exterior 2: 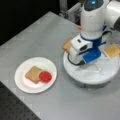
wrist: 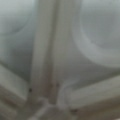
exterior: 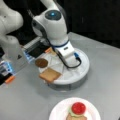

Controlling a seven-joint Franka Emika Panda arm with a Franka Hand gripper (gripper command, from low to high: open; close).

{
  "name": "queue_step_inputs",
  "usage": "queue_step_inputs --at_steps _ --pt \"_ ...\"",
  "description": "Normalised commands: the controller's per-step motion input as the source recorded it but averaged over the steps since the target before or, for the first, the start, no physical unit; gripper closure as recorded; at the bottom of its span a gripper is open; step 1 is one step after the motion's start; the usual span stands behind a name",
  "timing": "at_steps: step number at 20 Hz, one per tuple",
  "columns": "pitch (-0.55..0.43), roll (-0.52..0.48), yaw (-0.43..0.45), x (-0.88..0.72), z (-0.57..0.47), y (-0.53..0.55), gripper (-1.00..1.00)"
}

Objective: Ingredient selection for cheeseburger or sandwich

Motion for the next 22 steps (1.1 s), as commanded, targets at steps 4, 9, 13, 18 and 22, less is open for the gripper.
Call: queue_step_inputs --at_steps 4,9,13,18,22 --pt "0.159 0.039 -0.016 0.06 0.02 -0.03 -1.0" --pt "0.174 0.054 -0.023 0.06 0.03 -0.01 -1.0" --pt "0.244 0.126 -0.024 0.08 0.04 -0.01 -1.0" --pt "0.268 0.136 -0.06 0.1 0.07 0.01 -1.0" --pt "0.286 0.135 -0.091 0.1 0.12 0.04 -1.0"
